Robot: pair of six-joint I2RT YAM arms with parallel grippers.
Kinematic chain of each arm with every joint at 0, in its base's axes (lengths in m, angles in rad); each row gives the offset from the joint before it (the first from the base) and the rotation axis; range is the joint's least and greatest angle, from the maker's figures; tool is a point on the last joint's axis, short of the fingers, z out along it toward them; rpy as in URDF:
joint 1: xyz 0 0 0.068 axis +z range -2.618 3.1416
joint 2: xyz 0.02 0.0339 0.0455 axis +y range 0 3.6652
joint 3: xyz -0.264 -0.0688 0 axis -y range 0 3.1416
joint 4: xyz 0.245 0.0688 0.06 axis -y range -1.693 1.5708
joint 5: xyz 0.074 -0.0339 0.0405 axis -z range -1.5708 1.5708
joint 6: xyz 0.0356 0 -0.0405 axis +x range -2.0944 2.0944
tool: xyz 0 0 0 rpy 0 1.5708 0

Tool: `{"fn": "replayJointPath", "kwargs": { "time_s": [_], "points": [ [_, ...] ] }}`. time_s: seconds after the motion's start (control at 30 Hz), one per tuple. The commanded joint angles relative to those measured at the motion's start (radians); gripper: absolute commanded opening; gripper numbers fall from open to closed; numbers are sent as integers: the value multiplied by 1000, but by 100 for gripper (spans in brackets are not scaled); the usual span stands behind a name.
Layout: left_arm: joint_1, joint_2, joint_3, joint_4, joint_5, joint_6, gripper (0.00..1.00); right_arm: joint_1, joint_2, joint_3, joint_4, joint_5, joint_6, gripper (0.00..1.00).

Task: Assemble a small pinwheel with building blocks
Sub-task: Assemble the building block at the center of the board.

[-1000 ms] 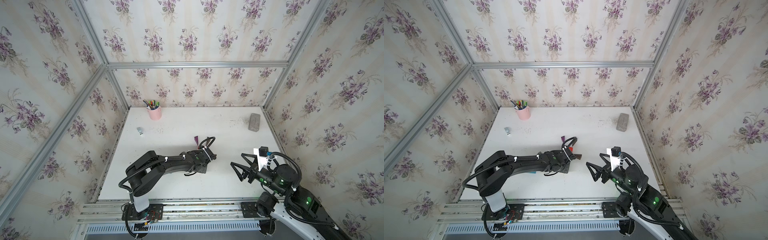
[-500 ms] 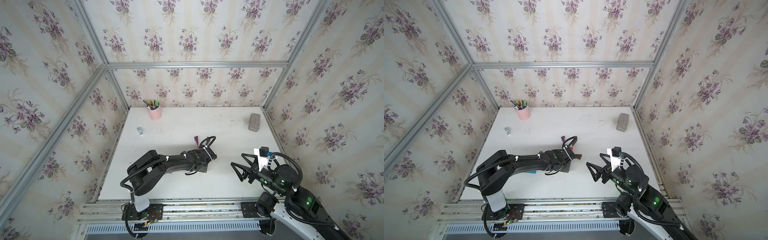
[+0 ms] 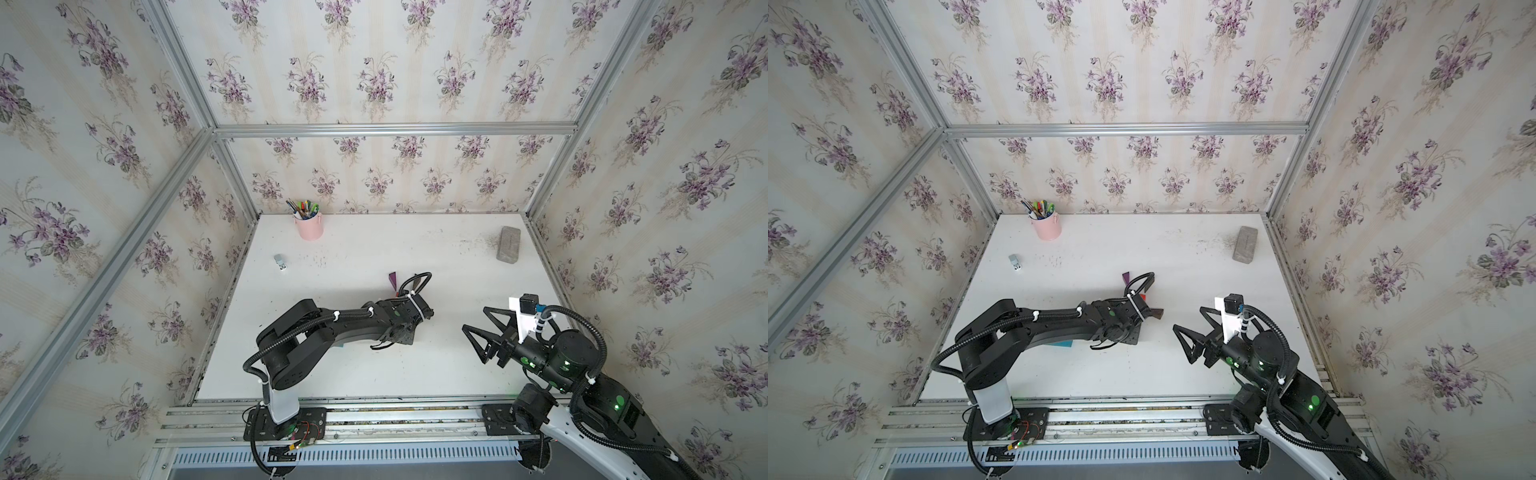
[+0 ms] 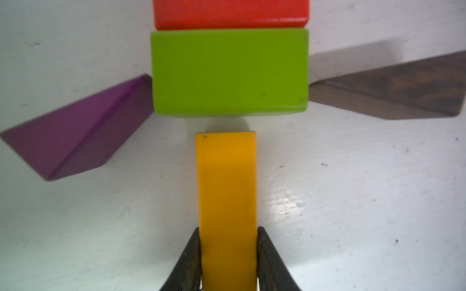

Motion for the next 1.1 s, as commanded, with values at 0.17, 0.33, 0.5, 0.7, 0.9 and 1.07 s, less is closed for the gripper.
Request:
{"fn": "replayJointPath", "kwargs": {
  "time_s": [0.17, 0.33, 0.5, 0.7, 0.9, 1.07],
  "points": [
    [2, 2, 8, -7, -26, -10, 23, 1, -3, 6, 15, -4, -5, 99],
    [2, 6, 12, -6, -26, -8, 33, 1, -3, 7, 14, -5, -5, 100],
    [2, 4, 11, -6, -29, -8, 39, 1, -3, 6, 15, -4, -5, 100],
    [2, 0, 12, -6, -34, -7, 44, 1, -2, 5, 14, -4, -6, 100],
    [-8, -53, -2, -5, -50, -3, 52, 1, -2, 7, 13, -5, -5, 100],
    [-21, -160, -36, -6, -69, 4, 54, 1, -2, 7, 13, -1, -6, 99]
  ]
}}
